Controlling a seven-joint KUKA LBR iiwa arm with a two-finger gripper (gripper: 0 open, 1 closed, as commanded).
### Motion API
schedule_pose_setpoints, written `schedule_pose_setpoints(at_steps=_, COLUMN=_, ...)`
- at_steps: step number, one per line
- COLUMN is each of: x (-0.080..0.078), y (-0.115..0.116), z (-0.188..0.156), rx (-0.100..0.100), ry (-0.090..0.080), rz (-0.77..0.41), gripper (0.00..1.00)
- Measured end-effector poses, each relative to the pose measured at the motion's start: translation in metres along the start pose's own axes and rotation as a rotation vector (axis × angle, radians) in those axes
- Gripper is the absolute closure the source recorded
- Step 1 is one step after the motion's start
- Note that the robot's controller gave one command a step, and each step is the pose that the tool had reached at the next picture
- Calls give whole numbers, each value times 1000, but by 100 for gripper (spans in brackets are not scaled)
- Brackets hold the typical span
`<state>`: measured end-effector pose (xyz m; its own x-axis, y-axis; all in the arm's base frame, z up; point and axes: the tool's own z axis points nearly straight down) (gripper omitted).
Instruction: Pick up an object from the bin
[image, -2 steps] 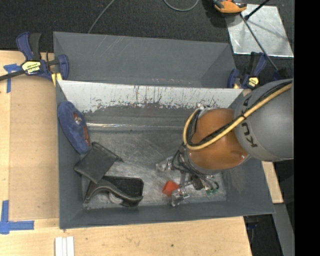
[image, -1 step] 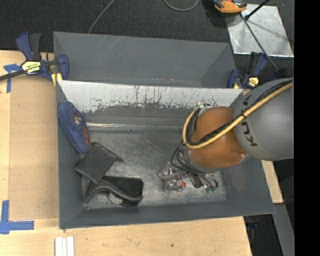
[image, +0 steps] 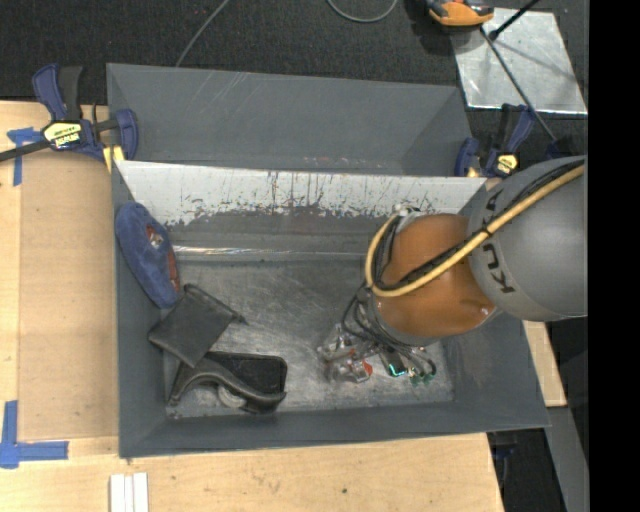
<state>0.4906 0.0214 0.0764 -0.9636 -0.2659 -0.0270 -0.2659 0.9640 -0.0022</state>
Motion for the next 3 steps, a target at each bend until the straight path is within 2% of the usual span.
schedule_pose_setpoints(at_steps=1, x=-18, y=-66, z=1, rx=-5, ry=15, rz=-159, gripper=0)
schedule_pose_setpoints(at_steps=2, x=-35, y=-76, z=2, rx=-8, ry=29, rz=-162, gripper=0)
schedule_pose_setpoints(at_steps=3, x=-68, y=-108, z=3, rx=-7, ry=22, rz=-267, gripper=0)
